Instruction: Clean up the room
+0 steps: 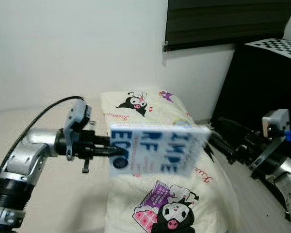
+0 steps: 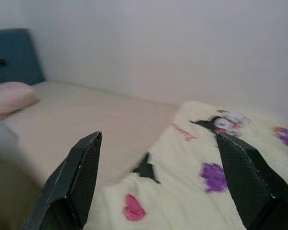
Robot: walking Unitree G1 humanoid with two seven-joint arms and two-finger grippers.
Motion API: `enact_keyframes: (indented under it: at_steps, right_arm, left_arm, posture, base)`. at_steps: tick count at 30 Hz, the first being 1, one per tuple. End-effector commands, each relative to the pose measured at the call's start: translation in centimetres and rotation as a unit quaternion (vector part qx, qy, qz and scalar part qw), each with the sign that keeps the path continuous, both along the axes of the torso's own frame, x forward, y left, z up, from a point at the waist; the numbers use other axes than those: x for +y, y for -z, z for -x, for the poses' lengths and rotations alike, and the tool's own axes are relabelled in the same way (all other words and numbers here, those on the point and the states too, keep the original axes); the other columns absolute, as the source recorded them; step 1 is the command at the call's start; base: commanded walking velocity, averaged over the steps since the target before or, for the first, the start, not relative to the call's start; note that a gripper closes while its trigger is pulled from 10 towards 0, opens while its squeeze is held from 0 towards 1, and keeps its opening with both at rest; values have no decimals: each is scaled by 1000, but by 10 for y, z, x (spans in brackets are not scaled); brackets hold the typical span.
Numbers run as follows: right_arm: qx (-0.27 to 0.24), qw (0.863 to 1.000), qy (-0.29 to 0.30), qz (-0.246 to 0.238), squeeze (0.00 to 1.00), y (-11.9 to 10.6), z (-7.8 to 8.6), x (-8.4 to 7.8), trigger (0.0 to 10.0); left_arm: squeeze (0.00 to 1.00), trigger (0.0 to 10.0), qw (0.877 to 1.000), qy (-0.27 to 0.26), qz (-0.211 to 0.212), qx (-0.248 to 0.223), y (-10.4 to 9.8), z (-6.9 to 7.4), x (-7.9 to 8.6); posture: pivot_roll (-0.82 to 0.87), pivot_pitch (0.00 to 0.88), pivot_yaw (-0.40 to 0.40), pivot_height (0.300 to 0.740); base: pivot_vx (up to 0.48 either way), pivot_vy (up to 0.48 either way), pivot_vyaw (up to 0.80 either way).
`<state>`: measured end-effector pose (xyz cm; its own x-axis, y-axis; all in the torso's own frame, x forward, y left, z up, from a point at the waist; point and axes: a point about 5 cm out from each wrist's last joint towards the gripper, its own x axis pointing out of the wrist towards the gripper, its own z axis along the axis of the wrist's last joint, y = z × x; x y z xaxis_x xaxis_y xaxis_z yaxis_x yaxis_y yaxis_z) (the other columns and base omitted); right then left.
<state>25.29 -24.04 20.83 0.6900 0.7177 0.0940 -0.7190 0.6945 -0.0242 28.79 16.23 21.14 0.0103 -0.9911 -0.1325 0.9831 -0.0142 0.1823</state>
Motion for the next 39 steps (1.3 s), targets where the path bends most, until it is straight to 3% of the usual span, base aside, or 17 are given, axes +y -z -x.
enact_keyframes:
  at_steps: [1,2,3,5,9,13,16,18,25,28,30,32,39]
  right_arm:
    - [3,996,-89,-19,0,-7,11,15,10000]
    - [-19,990,-124,-59,0,-20,16,17,10000]
    - [-19,990,-124,-59,0,-20,16,17,10000]
    - [-59,981,-149,-107,0,-40,19,14,10000]
    - [-88,973,-170,-132,0,-55,20,15,10000]
    - [-86,970,-186,-130,0,-56,22,19,10000]
    - [-55,963,-238,-113,0,-52,31,31,10000]
    - [-12,967,-239,-86,0,-38,34,29,10000]
    - [37,967,-246,-59,0,-29,44,26,10000]
    - [73,970,-230,-18,0,-17,46,24,10000]
    - [73,970,-230,-18,0,-17,46,24,10000]
    - [109,972,-208,14,0,-4,47,21,10000]
    - [145,973,-174,48,0,15,48,15,10000]
  left_arm:
    - [0,10000,1000,17,-1,-5,-5,4,-3]
    - [0,10000,1000,26,-3,-6,-6,6,-5]
    - [0,10000,1000,26,-3,-6,-6,6,-5]
    - [0,10000,999,36,-5,-4,-8,9,-7]
    - [0,10000,999,45,-5,3,-10,13,-9]
    - [0,10000,999,46,-6,5,-9,13,-9]
    - [0,10000,999,42,-18,10,-4,12,-10]
    - [0,10000,999,43,-18,11,-5,13,-10]
    - [0,10000,999,43,-17,13,-7,14,-9]
    - [0,10000,999,44,-18,15,-5,13,-8]
    - [0,10000,999,44,-18,15,-5,13,-8]
    - [0,10000,999,45,-17,15,-4,13,-8]
    - [0,10000,999,47,-10,13,-7,13,-6]
  posture:
    - [-37,0,8,740]
    - [-34,0,8,740]
    - [-34,0,8,740]
    - [-35,0,8,740]
    - [-33,0,6,740]
    - [-33,0,6,740]
    - [-33,0,5,740]
    - [-34,0,3,740]
    - [-40,0,3,740]
    - [-44,0,1,740]
    - [-44,0,1,740]
    - [-46,0,-4,740]
    - [-50,0,-5,740]
  base:
    - [0,0,0]
    - [0,0,0]
    - [0,0,0]
    - [0,0,0]
    - [0,0,0]
    - [0,0,0]
    - [0,0,0]
    - [0,0,0]
    - [0,0,0]
    - [0,0,0]
    - [0,0,0]
    - [0,0,0]
    - [0,0,0]
